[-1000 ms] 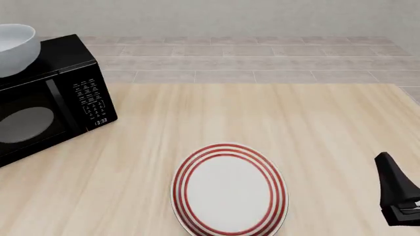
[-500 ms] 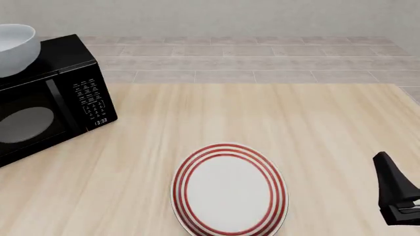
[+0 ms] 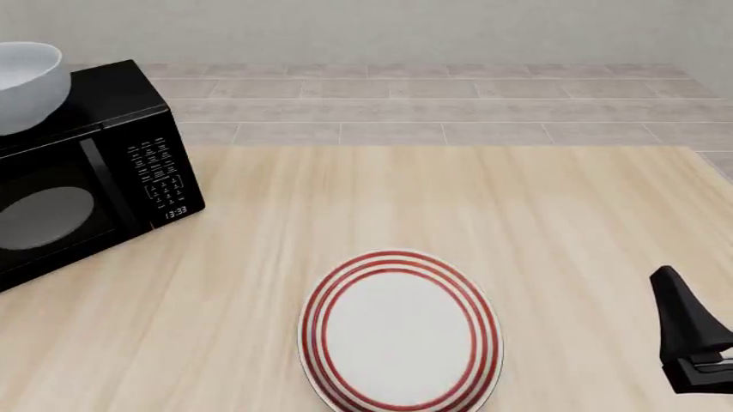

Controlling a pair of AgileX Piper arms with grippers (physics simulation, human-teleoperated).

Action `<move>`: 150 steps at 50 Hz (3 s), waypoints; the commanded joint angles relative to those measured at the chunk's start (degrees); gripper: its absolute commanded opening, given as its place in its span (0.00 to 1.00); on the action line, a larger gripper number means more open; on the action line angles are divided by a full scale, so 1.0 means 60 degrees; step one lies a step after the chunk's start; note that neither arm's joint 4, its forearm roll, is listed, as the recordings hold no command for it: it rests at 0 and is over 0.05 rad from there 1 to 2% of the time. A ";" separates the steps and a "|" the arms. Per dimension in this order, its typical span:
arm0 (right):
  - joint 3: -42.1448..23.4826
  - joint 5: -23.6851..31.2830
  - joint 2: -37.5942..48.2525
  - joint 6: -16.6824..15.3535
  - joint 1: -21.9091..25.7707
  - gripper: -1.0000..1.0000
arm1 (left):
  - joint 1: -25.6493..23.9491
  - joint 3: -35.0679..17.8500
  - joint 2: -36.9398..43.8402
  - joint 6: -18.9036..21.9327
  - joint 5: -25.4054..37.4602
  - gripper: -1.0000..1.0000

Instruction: Pick up the white bowl and put it on the plate.

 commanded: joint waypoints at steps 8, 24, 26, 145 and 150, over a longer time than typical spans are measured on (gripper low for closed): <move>-0.0003 -0.0279 0.0278 -0.0039 0.0068 1.00 | 0.0195 -0.0275 0.0656 0.0030 -0.0003 1.00; -0.0001 -0.0637 0.0596 -0.0037 0.0105 1.00 | 0.0219 -0.0108 0.0789 0.0128 -0.0198 1.00; 0.0000 -0.0647 0.0609 -0.0048 0.0126 1.00 | 0.0195 -0.0106 0.0810 0.0146 -0.0212 1.00; -0.0065 -0.0243 0.0202 -0.0088 0.0010 1.00 | -0.1215 0.0229 0.0434 -0.0411 -0.0187 0.00; -0.0075 -0.0182 0.0146 -0.0078 0.0004 1.00 | -0.1324 0.0433 0.0279 -0.0376 -0.0280 0.00</move>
